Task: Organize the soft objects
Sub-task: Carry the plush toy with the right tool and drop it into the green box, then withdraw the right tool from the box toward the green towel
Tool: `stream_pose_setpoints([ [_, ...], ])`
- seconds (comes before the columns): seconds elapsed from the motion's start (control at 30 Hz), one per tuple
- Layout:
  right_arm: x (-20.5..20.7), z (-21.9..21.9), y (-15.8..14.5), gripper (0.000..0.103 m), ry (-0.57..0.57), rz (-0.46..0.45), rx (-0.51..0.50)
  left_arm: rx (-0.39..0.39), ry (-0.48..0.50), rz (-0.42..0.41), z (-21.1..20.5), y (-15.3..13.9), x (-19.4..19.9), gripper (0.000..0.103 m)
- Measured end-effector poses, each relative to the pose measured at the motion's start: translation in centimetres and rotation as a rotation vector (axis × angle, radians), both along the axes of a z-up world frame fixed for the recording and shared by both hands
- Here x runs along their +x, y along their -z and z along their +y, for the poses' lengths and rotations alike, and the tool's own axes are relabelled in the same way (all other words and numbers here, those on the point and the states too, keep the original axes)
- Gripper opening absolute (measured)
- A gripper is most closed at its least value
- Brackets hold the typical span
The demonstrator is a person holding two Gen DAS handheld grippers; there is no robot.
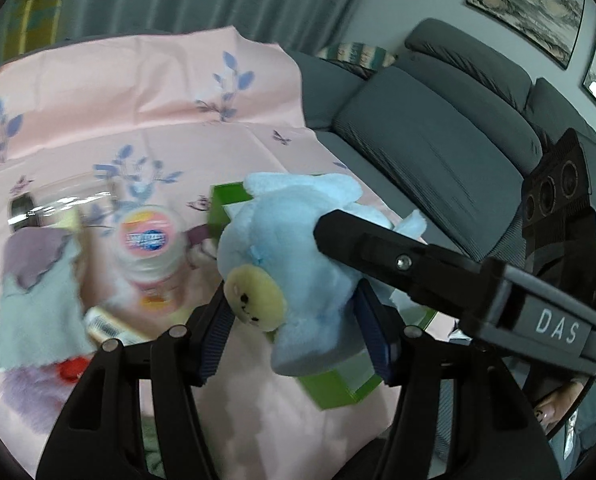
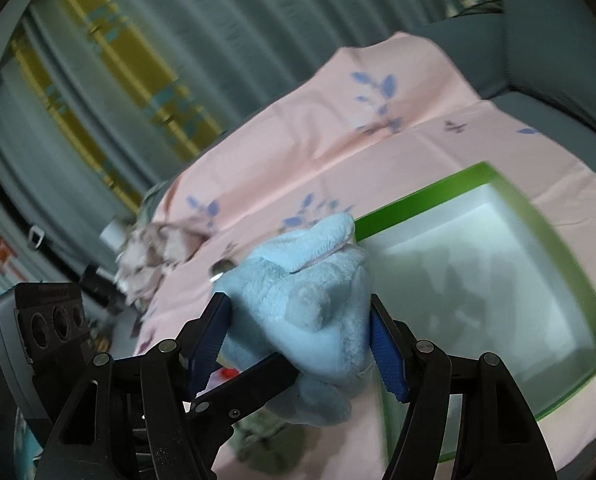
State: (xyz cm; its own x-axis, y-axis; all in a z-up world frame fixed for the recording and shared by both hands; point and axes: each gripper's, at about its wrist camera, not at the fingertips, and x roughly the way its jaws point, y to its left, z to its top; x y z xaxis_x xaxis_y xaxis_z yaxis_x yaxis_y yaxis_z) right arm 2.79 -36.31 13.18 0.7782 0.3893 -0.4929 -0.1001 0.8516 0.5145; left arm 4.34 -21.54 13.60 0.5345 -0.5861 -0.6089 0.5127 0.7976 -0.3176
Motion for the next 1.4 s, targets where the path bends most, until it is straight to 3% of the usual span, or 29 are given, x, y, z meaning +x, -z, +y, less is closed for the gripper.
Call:
stream_pose_setpoints([
  [0.33,1.5,-5.7,3.8,0.069,0.140,0.095,0.046,0.035,0.075,0.103,-6.4,3.4,2.6,0.058],
  [0.67,2.1,-7.9,6.5,0.069,0.209,0.192,0.052,0.067,0.104,0.180,-8.9,6.0,3.3,0.056],
  [0.83,2.0,-8.1,6.8,0.069,0.246,0.204,0.030,0.086,0.106,0.173,-9.2,6.2,3.1,0.058],
  [0.97,1.8,-7.9,6.4,0.072,0.328,0.210,-0.084,0.076,0.102,0.187,-8.5,5.8,3.0,0.060],
  [1.07,1.6,-7.7,6.0,0.080,0.377,0.214,-0.151,0.078,0.079,0.143,-6.9,4.5,2.1,0.067],
  [1.17,1.4,-6.8,5.2,0.080,0.344,0.175,-0.155,0.069,0.037,0.105,-4.5,3.3,1.1,0.079],
  [1.4,4.0,-2.2,3.1,0.080,0.236,0.090,-0.267,0.068,-0.130,0.093,4.3,2.7,-0.5,0.081],
])
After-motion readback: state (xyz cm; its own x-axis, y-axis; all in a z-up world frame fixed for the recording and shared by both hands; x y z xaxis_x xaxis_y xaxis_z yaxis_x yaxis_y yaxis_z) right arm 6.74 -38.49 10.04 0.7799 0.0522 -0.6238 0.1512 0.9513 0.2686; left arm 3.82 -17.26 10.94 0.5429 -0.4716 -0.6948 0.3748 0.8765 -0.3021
